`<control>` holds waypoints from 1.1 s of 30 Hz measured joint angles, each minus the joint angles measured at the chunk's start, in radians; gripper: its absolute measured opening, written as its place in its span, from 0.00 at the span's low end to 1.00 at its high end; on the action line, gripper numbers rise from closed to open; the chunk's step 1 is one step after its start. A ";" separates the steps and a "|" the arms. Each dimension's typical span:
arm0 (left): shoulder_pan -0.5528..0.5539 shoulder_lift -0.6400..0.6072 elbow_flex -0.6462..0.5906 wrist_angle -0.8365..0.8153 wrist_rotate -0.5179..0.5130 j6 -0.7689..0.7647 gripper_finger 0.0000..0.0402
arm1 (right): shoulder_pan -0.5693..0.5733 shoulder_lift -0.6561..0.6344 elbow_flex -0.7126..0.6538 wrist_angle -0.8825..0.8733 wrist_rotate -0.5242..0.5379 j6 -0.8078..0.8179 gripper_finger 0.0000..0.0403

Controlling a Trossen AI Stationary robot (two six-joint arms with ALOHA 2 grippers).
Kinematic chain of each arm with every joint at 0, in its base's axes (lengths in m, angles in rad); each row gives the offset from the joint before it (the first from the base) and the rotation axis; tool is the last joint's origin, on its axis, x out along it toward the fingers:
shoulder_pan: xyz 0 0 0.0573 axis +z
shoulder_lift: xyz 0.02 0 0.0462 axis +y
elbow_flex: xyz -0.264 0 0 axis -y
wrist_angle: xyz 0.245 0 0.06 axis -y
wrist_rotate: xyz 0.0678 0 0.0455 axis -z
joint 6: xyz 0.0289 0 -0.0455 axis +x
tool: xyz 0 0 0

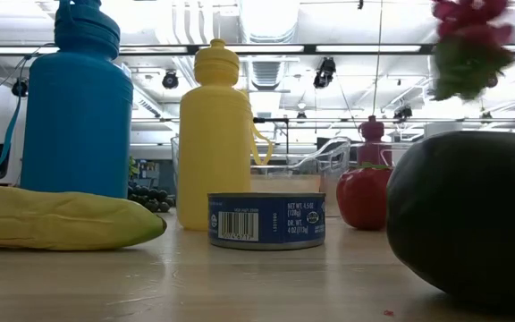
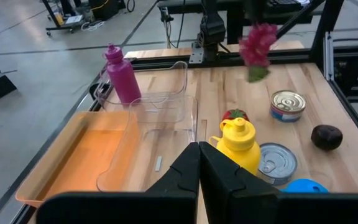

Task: Pick & Place Food Item
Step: Put the purple grapes into the orange bin

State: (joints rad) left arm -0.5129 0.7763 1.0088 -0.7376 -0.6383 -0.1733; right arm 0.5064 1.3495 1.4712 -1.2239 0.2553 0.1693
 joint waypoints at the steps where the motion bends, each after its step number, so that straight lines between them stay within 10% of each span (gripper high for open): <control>1: 0.000 0.006 0.000 0.000 0.002 0.009 0.03 | -0.003 0.001 0.016 0.000 0.015 -0.023 0.02; 33: 0.096 0.252 0.001 0.211 -0.199 0.297 0.58 | -0.280 0.021 0.075 0.255 0.061 -0.497 0.02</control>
State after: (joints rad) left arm -0.4164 1.0279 1.0096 -0.5265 -0.8372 0.1239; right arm 0.2259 1.3701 1.5461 -0.9692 0.3164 -0.3272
